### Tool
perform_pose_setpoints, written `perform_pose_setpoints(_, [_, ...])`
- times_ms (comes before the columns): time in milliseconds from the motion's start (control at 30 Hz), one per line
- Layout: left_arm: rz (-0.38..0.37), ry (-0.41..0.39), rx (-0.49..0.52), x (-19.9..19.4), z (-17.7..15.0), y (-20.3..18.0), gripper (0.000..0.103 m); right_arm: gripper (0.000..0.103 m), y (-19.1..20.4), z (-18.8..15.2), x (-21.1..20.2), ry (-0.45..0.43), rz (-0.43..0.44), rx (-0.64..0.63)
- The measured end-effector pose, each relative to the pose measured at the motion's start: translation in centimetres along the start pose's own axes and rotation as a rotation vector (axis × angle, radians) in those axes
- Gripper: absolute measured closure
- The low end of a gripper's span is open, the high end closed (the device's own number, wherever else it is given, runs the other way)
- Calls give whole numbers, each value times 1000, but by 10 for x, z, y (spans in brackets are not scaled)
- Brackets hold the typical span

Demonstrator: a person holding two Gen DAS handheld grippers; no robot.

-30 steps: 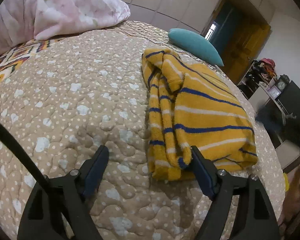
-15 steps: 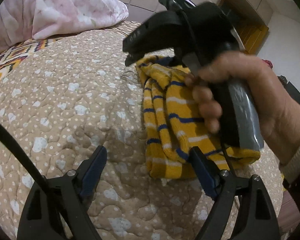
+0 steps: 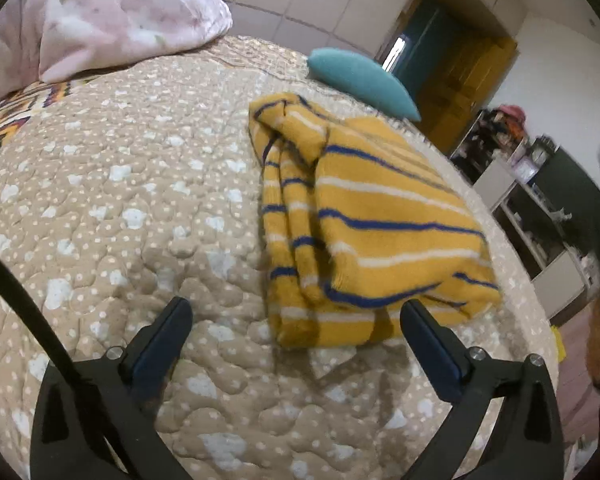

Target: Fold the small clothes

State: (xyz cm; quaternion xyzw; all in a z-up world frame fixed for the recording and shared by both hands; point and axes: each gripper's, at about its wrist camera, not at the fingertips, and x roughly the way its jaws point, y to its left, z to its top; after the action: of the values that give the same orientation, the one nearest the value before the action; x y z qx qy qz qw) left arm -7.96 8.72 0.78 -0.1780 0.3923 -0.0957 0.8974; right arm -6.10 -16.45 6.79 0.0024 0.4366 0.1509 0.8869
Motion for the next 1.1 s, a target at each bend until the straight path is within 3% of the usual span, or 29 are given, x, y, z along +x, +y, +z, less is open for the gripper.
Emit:
perform_pose_setpoints(100, [24, 24, 5, 4, 2, -4, 0, 33, -39, -50, -23, 10, -34, 88])
perform_pose_setpoints(200, [45, 58, 5, 9, 6, -7, 0, 33, -61, -90, -36, -1, -7, 195])
perform_pose_setpoints(333, [198, 90, 89, 1, 1, -36, 0, 33, -65, -113, -49, -59, -2, 246])
perform_pose_setpoints(433, [180, 19, 123, -33, -11, -67, 0, 32, -54, -117, -55, -88, -24, 234])
perform_pose_setpoints(633, [310, -241, 242, -123, -19, -129, 0, 31, -31, -125, -70, -126, -58, 174])
perform_pose_setpoints(733, [345, -311, 209, -152, -20, -137, 0, 28, -21, -129, -80, -147, -27, 198])
perform_pose_setpoints(933, [472, -237, 140, -149, -36, -131, 0, 25, 14, -133, -85, -154, -85, 102])
perform_pose_setpoints(1100, [440, -88, 85, -124, -52, -112, 0, 22, 29, -138, -76, -134, -110, 45])
